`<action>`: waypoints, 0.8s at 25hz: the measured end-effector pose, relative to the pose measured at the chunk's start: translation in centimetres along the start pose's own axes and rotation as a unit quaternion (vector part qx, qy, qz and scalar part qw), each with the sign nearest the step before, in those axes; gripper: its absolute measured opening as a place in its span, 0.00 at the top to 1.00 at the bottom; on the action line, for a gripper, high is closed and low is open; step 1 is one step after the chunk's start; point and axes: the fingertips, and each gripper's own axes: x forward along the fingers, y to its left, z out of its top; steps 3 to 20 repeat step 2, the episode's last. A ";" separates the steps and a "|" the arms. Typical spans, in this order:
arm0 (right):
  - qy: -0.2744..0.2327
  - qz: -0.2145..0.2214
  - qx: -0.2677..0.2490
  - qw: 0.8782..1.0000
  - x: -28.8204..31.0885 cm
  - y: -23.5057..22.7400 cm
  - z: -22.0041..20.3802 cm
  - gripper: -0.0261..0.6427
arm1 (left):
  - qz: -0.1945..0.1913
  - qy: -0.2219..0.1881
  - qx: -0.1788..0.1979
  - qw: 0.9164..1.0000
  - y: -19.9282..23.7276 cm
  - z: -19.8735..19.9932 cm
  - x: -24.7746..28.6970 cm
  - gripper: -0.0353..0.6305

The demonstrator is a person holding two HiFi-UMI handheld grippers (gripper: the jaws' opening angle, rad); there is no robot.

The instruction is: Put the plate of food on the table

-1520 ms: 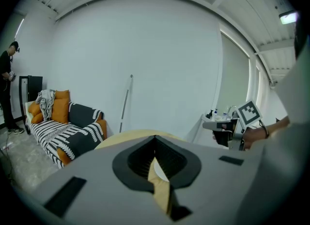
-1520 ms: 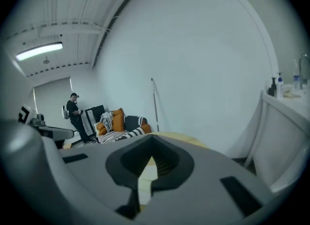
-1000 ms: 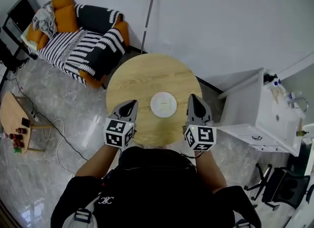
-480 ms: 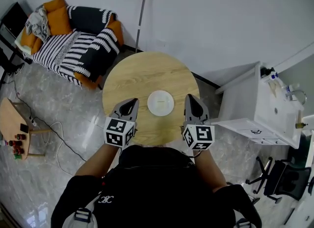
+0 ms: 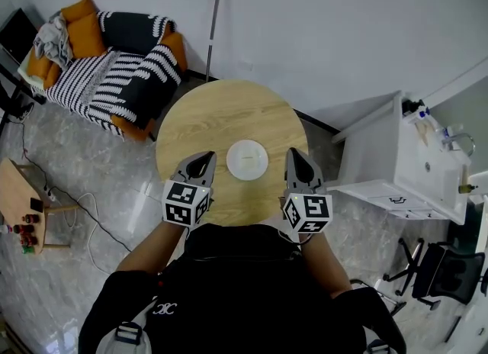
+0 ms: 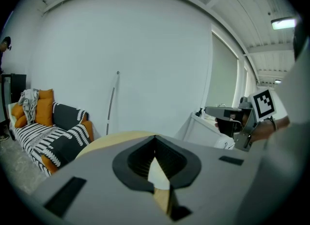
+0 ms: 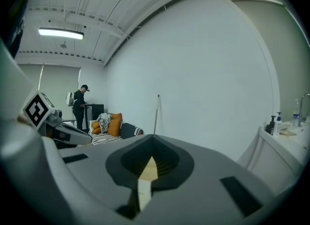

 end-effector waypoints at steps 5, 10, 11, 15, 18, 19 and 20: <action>0.000 0.000 0.002 1.000 0.0 -0.1 -0.2 0.95 | -0.002 0.001 0.001 1.000 -0.1 -0.1 0.2 0.94; 0.000 0.000 0.002 1.000 0.0 -0.1 -0.2 0.95 | -0.002 0.001 0.001 1.000 -0.1 -0.1 0.2 0.94; 0.000 0.000 0.002 1.000 0.0 -0.1 -0.2 0.95 | -0.002 0.001 0.001 1.000 -0.1 -0.1 0.2 0.94; 0.000 0.000 0.002 1.000 0.0 -0.1 -0.2 0.95 | -0.002 0.001 0.001 1.000 -0.1 -0.1 0.2 0.94; 0.000 0.000 0.002 1.000 0.0 -0.1 -0.2 0.95 | -0.002 0.001 0.001 1.000 -0.1 -0.1 0.2 0.94; 0.000 0.000 0.002 1.000 0.0 -0.1 -0.2 0.95 | -0.002 0.001 0.001 1.000 -0.1 -0.1 0.2 0.94; 0.000 0.000 0.002 1.000 0.0 -0.1 -0.2 0.95 | -0.002 0.001 0.001 1.000 -0.1 -0.1 0.2 0.94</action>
